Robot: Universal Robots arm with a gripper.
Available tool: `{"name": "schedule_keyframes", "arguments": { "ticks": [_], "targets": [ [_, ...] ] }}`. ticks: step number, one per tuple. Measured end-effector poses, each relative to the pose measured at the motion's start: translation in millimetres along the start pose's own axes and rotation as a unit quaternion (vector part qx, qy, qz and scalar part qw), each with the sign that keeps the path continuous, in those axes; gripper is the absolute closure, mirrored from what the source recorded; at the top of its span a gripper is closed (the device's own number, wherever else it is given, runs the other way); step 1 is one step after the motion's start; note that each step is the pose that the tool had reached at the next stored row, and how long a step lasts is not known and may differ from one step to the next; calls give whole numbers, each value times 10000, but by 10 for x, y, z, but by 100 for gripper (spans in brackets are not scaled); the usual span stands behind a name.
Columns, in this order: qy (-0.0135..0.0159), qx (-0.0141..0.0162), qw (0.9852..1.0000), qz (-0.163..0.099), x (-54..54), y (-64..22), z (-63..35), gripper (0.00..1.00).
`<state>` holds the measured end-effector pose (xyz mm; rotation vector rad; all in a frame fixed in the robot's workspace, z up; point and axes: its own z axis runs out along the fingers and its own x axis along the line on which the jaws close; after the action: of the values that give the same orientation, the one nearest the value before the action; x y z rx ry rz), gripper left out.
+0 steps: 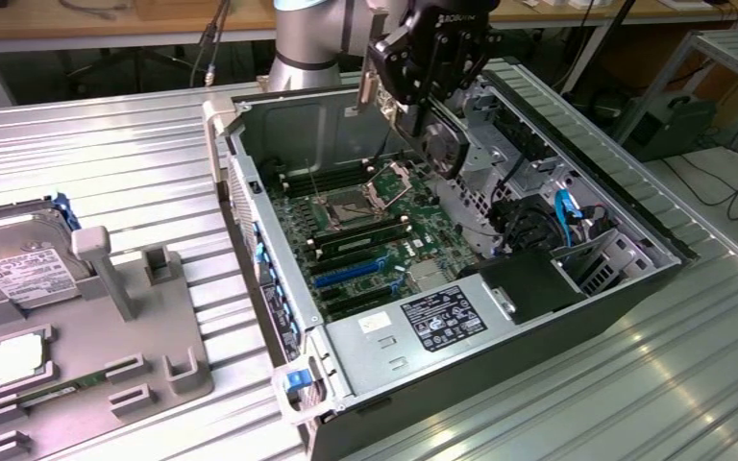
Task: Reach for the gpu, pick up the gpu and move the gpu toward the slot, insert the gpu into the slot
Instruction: 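Insert the gpu into the slot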
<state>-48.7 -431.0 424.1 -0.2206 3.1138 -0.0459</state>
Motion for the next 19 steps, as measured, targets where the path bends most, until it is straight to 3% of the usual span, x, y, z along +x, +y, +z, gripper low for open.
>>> {"name": "schedule_keyframes", "arguments": {
  "ticks": [4, 6, 8, 9, 14, 15, 17, 18, 19],
  "targets": [
    [-11, -6, 9994, -356, 0, 0, 0, 72],
    [-21, -12, 9976, -688, 0, 0, 0, 72],
    [-33, -19, 9942, -1073, 0, 0, 0, 72],
    [-36, -21, 9932, -1165, 0, 0, 0, 72],
    [-53, -30, 9850, -1725, 0, 0, 1, 72],
    [-59, -33, 9817, -1902, 0, 0, 1, 72],
    [-64, -37, 9778, -2092, 0, 0, 1, 72],
    [-70, -40, 9739, -2268, 0, 0, 1, 72],
    [-73, -42, 9716, -2365, 0, 0, 2, 72]
  ]
}}
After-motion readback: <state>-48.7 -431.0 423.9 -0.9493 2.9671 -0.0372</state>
